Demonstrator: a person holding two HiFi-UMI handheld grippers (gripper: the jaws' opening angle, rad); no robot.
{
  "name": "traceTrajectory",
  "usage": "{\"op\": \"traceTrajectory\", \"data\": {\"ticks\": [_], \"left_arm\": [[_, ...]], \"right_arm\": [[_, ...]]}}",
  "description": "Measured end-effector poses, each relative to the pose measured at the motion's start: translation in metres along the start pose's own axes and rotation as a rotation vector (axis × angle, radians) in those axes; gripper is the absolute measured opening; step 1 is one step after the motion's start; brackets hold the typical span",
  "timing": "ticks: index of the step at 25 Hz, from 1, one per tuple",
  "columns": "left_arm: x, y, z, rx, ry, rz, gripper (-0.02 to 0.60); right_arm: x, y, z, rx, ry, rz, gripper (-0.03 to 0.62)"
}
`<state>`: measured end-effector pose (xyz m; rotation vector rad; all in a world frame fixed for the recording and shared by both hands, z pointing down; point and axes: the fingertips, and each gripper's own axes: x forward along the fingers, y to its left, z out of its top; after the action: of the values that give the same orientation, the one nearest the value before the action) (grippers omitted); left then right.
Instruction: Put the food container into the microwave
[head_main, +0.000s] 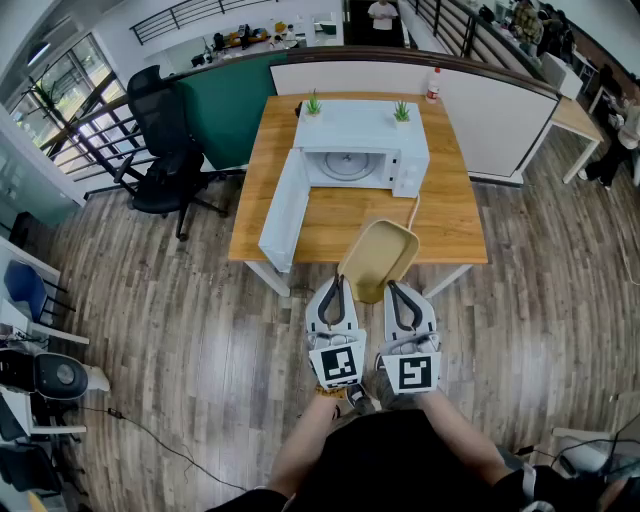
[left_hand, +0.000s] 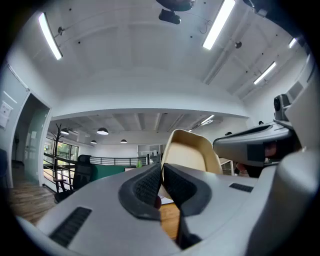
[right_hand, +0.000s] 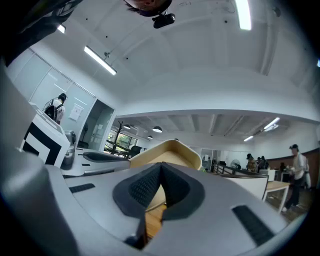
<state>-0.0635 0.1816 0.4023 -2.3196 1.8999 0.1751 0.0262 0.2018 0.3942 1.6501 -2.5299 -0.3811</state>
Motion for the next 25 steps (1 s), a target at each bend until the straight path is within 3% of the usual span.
{"op": "traceTrajectory", "data": {"ticks": [6,25], "left_arm": [[-0.005,0.005,0.002,-0.043,-0.007,0.003,0.035],[0.004,-0.003,-0.002,-0.038,-0.001,-0.032,0.035]], "right_arm": [[-0.005,0.001,0.015,0.020,-0.070,0.001,0.006],[0.006,-0.014,-0.003,0.102,-0.037,-0.054,0.008]]}}
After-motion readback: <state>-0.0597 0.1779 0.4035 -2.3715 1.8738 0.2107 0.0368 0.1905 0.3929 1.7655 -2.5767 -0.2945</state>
